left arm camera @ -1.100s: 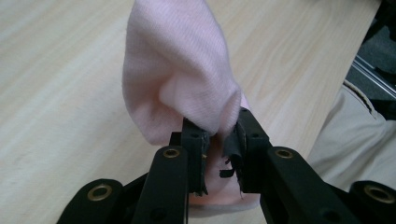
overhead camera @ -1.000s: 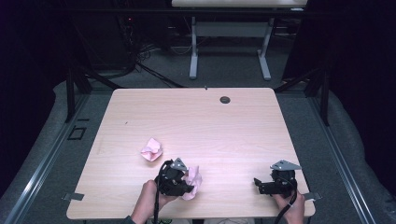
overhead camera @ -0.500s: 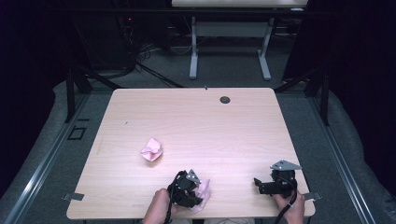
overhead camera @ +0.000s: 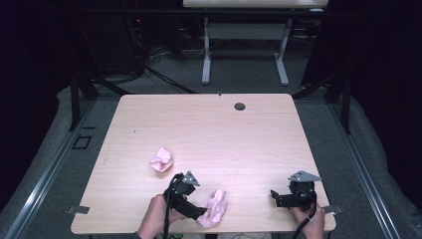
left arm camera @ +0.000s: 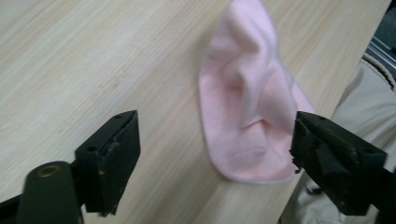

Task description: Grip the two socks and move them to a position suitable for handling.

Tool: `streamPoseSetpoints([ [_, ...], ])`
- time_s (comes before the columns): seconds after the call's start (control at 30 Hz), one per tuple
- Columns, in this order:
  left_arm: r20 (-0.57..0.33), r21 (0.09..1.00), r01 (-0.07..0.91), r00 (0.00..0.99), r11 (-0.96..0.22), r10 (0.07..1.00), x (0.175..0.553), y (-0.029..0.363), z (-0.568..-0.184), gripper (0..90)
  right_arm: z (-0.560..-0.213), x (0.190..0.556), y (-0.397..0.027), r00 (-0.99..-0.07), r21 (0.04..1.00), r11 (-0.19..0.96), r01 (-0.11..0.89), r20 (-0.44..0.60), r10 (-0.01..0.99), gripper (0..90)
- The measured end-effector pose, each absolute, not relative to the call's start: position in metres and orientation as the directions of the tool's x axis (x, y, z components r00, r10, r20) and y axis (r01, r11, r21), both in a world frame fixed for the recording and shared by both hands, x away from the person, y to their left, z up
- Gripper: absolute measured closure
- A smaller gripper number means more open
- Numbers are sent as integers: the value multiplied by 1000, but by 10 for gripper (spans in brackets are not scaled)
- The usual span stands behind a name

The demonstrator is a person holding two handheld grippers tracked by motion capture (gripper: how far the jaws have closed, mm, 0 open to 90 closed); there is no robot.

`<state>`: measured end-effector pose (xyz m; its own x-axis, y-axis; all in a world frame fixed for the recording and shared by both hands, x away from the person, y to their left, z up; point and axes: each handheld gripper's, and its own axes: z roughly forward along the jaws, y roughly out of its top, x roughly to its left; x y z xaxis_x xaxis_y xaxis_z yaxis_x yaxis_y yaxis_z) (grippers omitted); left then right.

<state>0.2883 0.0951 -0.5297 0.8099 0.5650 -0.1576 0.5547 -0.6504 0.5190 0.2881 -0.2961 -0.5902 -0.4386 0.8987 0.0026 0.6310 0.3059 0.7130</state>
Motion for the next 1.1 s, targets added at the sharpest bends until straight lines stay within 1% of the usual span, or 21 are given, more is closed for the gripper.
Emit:
streamPoseSetpoints([
  [0.03, -157, 518, 561, 804, -645, 574, 290, 98, -529, 135, -590, 288, -296, -439, 713, 306, 631, 3, 899, 0],
  [0.07, -157, 518, 561, 804, -645, 574, 290, 98, -529, 107, -590, 288, -296, -439, 713, 306, 631, 3, 899, 0],
  [0.2, -142, 504, 597, 770, -625, 622, 304, 117, -523, 2, -590, 288, -296, -438, 713, 306, 631, 3, 899, 0],
  [0.43, -125, 509, 626, 733, -591, 669, 324, 142, -511, 0, -590, 288, -296, -436, 713, 304, 631, 3, 900, 0],
  [0.5, -108, 504, 645, 706, -574, 700, 338, 157, -504, 0, -590, 288, -296, -436, 713, 304, 632, 3, 900, 0],
  [0.57, -106, 504, 650, 700, -569, 706, 341, 161, -503, 0, -590, 288, -296, -437, 713, 304, 632, 3, 900, 0],
  [0.6, -110, 502, 670, 676, -546, 728, 351, 170, -500, 0, -590, 288, -296, -436, 713, 304, 632, 3, 900, 0],
  [0.63, -110, 502, 670, 676, -546, 728, 351, 170, -500, 0, -590, 288, -296, -436, 713, 304, 632, 3, 900, 0],
  [0.73, -109, 485, 699, 645, -526, 756, 368, 185, -497, 0, -590, 288, -296, -436, 713, 304, 632, 3, 900, 0],
  [0.77, -128, 483, 718, 624, -501, 771, 377, 192, -498, 3, -590, 288, -296, -436, 713, 304, 632, 4, 900, 0],
  [0.87, -129, 477, 735, 601, -482, 789, 389, 199, -500, 22, -590, 288, -296, -436, 712, 304, 633, 4, 900, 0],
  [1.0, -139, 465, 764, 563, -448, 815, 412, 207, -509, 88, -590, 288, -296, -436, 712, 304, 633, 3, 900, 0],
  [1.03, -135, 464, 764, 560, -448, 817, 415, 206, -512, 120, -590, 288, -296, -436, 712, 304, 633, 4, 900, 0],
  [1.1, -133, 451, 774, 551, -444, 824, 421, 204, -517, 223, -590, 288, -296, -436, 712, 303, 633, 4, 900, 0],
])
